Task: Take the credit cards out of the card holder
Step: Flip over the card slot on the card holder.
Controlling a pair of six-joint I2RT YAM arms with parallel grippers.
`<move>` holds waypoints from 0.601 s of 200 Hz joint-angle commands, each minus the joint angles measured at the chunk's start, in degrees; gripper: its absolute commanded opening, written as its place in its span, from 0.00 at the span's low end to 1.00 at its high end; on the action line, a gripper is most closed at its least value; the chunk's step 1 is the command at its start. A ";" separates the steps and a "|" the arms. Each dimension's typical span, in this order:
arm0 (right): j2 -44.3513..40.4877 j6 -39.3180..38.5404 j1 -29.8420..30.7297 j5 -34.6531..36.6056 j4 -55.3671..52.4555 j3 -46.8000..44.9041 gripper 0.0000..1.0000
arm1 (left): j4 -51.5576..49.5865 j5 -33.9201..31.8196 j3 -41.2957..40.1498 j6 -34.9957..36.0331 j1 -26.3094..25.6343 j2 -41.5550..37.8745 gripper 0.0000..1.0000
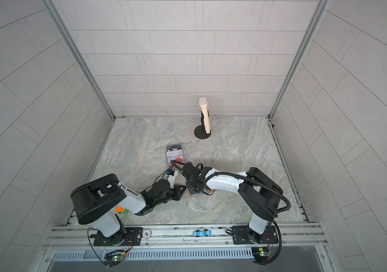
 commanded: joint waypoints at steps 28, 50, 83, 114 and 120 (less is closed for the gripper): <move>-2.17 -0.57 -0.31 1.78 -3.13 -0.89 0.52 | -4.52 -0.99 -1.46 -0.07 -0.03 2.63 0.09; -3.06 -1.02 -0.77 1.54 -3.04 -1.44 0.52 | -4.61 -0.99 -1.50 -0.06 -0.03 2.45 0.09; -4.55 -1.63 -1.43 1.16 -3.08 -2.27 0.52 | -4.82 -0.97 -1.44 -0.05 -0.04 2.45 0.09; -5.32 -1.80 -1.72 3.39 -4.43 -2.29 0.50 | -4.90 -0.81 -1.40 -0.03 -0.02 2.37 0.09; -5.37 -1.79 -1.72 4.20 -4.99 -2.21 0.49 | -4.92 -0.80 -1.40 0.03 -0.02 2.41 0.09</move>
